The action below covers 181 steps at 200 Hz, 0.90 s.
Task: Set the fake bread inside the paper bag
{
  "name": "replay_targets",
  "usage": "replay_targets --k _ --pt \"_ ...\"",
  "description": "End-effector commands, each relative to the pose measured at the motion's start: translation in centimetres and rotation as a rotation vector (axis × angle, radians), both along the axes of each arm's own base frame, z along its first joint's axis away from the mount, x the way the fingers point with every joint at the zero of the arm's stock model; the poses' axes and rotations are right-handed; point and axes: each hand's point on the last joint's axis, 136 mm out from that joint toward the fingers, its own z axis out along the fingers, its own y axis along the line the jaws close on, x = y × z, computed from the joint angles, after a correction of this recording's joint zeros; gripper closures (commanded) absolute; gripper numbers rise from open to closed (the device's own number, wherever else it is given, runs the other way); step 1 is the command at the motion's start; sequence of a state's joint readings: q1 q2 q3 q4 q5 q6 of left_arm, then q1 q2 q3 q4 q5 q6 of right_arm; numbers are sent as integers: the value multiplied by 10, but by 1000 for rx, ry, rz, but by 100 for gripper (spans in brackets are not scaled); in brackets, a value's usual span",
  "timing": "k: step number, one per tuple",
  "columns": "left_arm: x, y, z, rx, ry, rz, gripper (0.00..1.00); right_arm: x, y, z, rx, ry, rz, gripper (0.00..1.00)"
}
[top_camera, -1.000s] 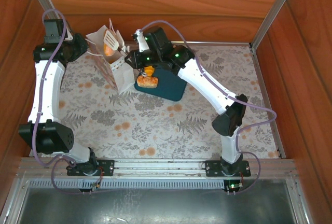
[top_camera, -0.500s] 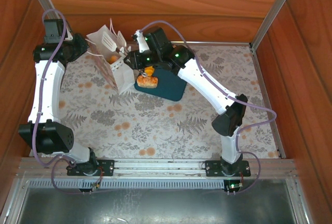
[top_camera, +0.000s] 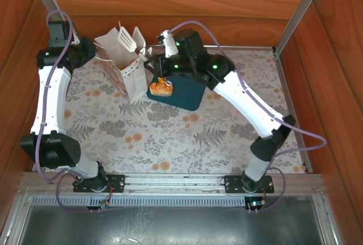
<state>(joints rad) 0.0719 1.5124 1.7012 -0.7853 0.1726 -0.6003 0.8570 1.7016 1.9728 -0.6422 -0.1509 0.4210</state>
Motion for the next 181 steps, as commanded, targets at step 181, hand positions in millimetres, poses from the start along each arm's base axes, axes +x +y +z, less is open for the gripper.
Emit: replay_targets --k 181 --pt "-7 2 7 -3 -16 6 100 101 -72 -193 -392 467 -287 57"
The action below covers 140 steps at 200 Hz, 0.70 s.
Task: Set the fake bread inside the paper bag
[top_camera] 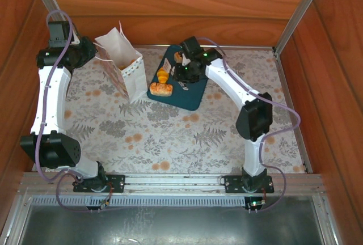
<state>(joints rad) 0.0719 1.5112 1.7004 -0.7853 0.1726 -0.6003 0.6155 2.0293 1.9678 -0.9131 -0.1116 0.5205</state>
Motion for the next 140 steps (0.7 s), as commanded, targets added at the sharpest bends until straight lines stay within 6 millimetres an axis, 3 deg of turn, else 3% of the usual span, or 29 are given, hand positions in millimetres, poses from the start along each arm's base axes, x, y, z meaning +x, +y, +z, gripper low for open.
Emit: replay_targets --k 1,78,140 --pt "-6 2 6 -3 -15 6 100 0 7 15 4 -19 48 57" --pt "-6 2 5 -4 -14 6 100 17 22 -18 -83 15 86 51" --pt "-6 2 3 -7 -10 7 100 18 35 -42 -121 48 114 49"
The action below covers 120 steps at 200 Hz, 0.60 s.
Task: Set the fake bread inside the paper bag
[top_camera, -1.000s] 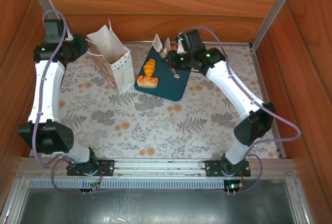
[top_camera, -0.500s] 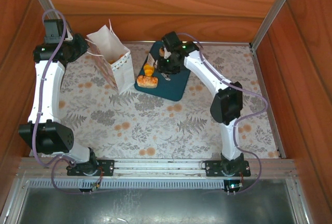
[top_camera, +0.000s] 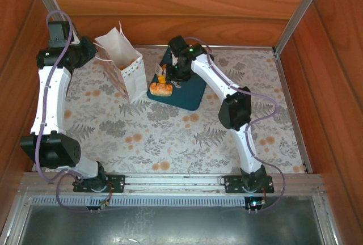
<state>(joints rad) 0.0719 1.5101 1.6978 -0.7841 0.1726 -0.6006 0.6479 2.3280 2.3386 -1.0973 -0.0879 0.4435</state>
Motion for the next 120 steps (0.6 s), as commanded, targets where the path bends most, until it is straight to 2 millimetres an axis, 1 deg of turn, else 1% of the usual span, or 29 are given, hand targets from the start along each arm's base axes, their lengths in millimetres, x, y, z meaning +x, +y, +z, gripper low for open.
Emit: replay_targets --k 1,37,65,102,120 --pt "-6 1 4 -6 -11 6 100 -3 4 -3 -19 2 24 49" --pt "-6 1 4 -9 -13 5 100 -1 3 -19 -44 24 12 51" --pt "-7 1 3 -11 -9 4 100 1 2 -24 -50 29 2 54" --pt "-6 1 3 -9 -11 6 100 1 2 -18 -41 15 -5 65" --pt "-6 1 3 -9 -10 5 100 1 1 -12 -31 2 -8 67"
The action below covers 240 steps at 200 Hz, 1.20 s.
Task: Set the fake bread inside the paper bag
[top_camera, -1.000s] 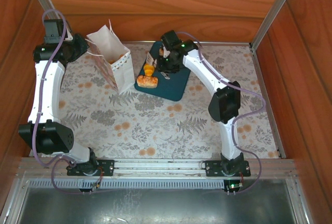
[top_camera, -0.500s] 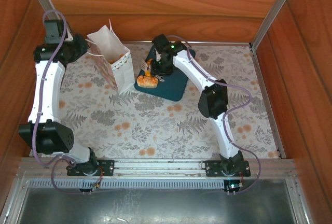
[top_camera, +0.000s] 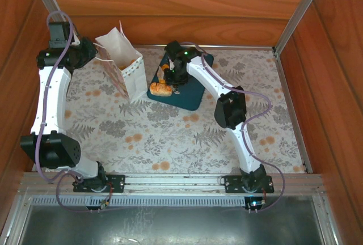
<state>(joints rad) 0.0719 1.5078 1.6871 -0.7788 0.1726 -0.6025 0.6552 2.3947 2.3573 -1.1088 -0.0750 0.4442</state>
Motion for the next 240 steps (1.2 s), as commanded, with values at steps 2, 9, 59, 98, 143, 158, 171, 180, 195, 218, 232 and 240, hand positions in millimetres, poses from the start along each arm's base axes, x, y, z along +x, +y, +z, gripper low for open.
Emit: replay_targets --k 2,9,59,98,143,158,171,180,195,218,232,240 --pt "-7 1 6 -7 -14 4 100 1 -1 19 15 -41 -9 68" --pt "-7 1 5 -8 -13 5 100 0 -2 22 17 -46 -11 68" --pt "-7 2 5 -7 -13 8 100 4 -14 46 30 -105 -47 72" --pt "-7 2 5 -7 -13 8 100 3 -25 65 50 -145 -77 73" --pt "-8 2 6 -8 -15 8 100 -6 -35 93 90 -186 -96 74" --pt "-7 1 5 -9 -13 8 100 -11 -36 109 125 -208 -99 74" --pt "-7 1 5 -10 -13 7 100 -18 -37 127 166 -232 -96 74" --pt "-7 1 6 -9 -14 6 100 -24 -37 139 197 -245 -91 74" --pt "-7 1 6 -7 -14 6 100 -36 -38 164 251 -284 -74 74" --pt "-7 1 6 -7 -14 5 100 -59 -34 200 317 -347 -35 73" --pt "-7 1 5 -8 -13 6 100 -72 -30 221 349 -386 -5 73" --pt "-7 0 5 -9 -13 3 100 -79 -25 233 368 -411 18 73"
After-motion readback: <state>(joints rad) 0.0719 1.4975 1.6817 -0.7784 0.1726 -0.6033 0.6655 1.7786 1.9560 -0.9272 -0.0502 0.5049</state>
